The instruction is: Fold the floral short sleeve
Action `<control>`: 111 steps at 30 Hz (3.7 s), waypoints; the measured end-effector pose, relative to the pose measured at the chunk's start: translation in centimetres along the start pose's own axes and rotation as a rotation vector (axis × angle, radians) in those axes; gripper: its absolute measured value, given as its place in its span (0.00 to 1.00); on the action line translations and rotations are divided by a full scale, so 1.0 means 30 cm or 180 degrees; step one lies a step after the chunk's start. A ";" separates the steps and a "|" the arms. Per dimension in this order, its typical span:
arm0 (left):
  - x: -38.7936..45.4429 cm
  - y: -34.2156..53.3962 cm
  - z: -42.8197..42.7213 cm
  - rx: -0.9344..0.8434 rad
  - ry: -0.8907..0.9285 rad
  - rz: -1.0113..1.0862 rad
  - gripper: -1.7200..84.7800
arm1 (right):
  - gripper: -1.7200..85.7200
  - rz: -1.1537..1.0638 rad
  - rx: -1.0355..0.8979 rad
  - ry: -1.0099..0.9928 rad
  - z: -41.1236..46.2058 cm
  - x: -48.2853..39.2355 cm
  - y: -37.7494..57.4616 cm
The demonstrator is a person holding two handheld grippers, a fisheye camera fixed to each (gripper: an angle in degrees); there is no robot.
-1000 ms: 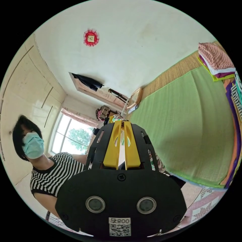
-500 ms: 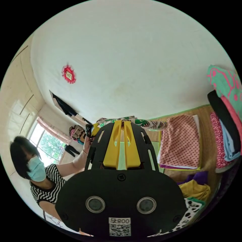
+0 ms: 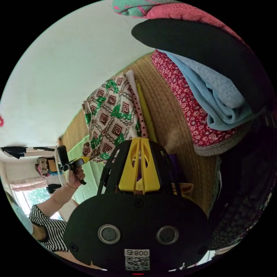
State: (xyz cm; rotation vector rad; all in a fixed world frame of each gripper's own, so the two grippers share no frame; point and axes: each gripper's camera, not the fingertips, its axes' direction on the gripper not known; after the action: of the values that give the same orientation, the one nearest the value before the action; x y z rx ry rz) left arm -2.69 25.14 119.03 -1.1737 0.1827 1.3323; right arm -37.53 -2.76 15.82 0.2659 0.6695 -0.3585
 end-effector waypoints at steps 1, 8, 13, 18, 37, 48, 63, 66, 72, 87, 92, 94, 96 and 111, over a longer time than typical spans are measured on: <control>-0.032 0.005 0.014 -0.0053 -0.0034 0.0003 0.06 | 0.02 -0.0035 0.0005 0.0040 0.004 -0.002 -0.006; -0.096 0.115 -0.062 0.0028 -0.0055 0.0109 0.05 | 0.02 -0.0815 0.0225 0.0155 0.030 -0.217 0.019; -0.068 0.091 -0.114 0.0205 -0.0168 0.0332 0.03 | 0.02 -0.1015 -0.0491 0.0848 0.370 -0.282 -0.044; -0.137 0.030 0.007 -0.0248 -0.0698 0.0255 0.02 | 0.02 -0.0601 -0.0643 0.1014 0.557 -0.113 -0.143; 0.332 1.346 -0.895 -0.0261 -0.2469 0.0387 0.06 | 0.02 -0.2198 0.0115 0.0331 1.286 -0.825 0.861; 0.710 2.243 -1.353 0.0333 -0.3345 -0.0130 0.15 | 0.08 -0.2511 -0.0023 0.0632 1.949 -1.031 1.519; 0.916 2.461 -1.385 0.0845 -0.3514 -0.1045 0.28 | 0.30 -0.1616 -0.0047 0.1207 2.529 -0.561 1.445; 1.004 2.504 -1.312 0.1018 -0.3989 -0.1073 0.26 | 0.30 -0.1674 0.0220 0.1319 2.617 -0.500 1.468; 1.157 2.584 -1.308 0.1048 -0.4035 -0.0886 0.23 | 0.30 -0.1682 0.0642 0.1164 2.731 -0.301 1.496; 1.448 2.755 -1.351 0.1012 -0.4083 -0.0854 0.23 | 0.30 -0.1691 0.0654 0.1175 2.939 0.039 1.427; 1.516 2.801 -1.361 0.1010 -0.4084 -0.0854 0.23 | 0.30 -0.1691 0.0654 0.1178 2.984 0.128 1.404; 1.547 2.822 -1.365 0.1010 -0.4083 -0.0854 0.23 | 0.30 -0.1692 0.0655 0.1179 2.998 0.157 1.396; 1.568 2.837 -1.367 0.1008 -0.4087 -0.0853 0.23 | 0.30 -0.1692 0.0655 0.1181 3.015 0.195 1.385; 1.699 2.932 -1.362 0.1001 -0.4097 -0.0850 0.23 | 0.30 -0.1699 0.0664 0.1204 3.074 0.361 1.335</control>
State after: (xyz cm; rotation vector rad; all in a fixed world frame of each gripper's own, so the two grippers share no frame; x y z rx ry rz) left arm -37.89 10.53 16.31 0.0632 -0.6507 1.5005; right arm 37.70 -1.49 83.40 0.3565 1.0795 -0.9065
